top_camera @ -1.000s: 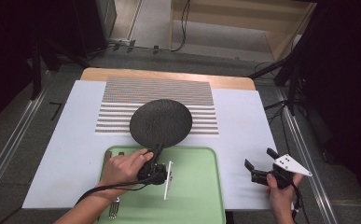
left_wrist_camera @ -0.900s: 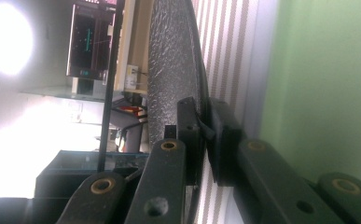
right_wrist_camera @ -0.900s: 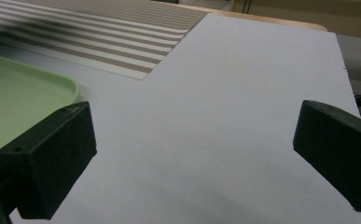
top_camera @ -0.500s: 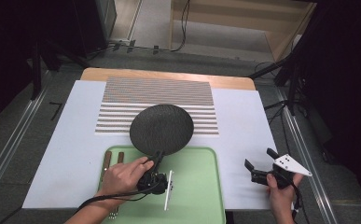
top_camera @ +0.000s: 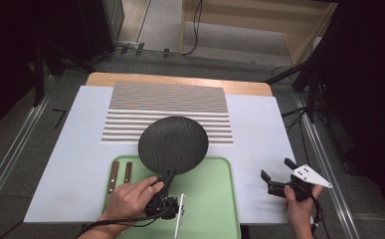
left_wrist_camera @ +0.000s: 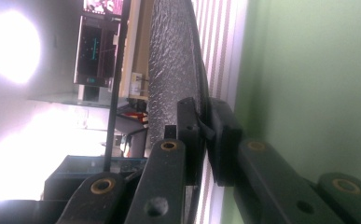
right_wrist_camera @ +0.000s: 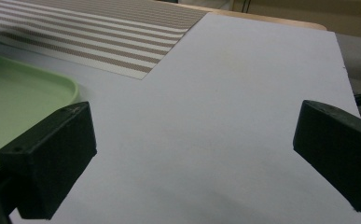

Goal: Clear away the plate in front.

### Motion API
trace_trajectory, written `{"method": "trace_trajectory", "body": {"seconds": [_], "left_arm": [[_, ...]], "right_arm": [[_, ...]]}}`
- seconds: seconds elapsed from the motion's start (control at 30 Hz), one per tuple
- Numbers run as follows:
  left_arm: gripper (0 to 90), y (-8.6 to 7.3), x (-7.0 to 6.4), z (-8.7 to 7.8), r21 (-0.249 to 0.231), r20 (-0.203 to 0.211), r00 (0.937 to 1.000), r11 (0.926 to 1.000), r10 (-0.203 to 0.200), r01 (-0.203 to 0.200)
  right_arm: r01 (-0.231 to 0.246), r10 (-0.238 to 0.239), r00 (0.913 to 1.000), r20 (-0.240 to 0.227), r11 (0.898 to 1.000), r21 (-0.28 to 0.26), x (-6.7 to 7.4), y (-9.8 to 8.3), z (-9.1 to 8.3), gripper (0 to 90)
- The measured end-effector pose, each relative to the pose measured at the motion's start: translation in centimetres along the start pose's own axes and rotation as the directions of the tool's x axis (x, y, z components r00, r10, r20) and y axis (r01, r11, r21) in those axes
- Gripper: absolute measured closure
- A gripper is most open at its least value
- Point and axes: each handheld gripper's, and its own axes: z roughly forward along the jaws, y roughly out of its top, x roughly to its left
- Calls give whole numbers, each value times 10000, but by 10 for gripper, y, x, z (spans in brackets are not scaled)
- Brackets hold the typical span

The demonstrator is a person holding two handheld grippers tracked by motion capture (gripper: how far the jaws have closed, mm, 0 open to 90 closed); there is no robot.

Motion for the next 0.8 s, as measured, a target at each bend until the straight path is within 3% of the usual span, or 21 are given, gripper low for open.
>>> {"method": "trace_trajectory", "body": {"seconds": [0.17, 0.8], "left_arm": [[836, 2, -2, -10, -65, 100, 9998, 9998, -185, 185], [834, 4, -20, -44, -310, 96, 9999, 9995, 59, -56]], "right_arm": [[2, -2, 10000, 3, 10000, -1, 0, 0, 0, 0], [-14, 14, 10000, 29, 10000, 30, 0, 0, 0, 0]]}}
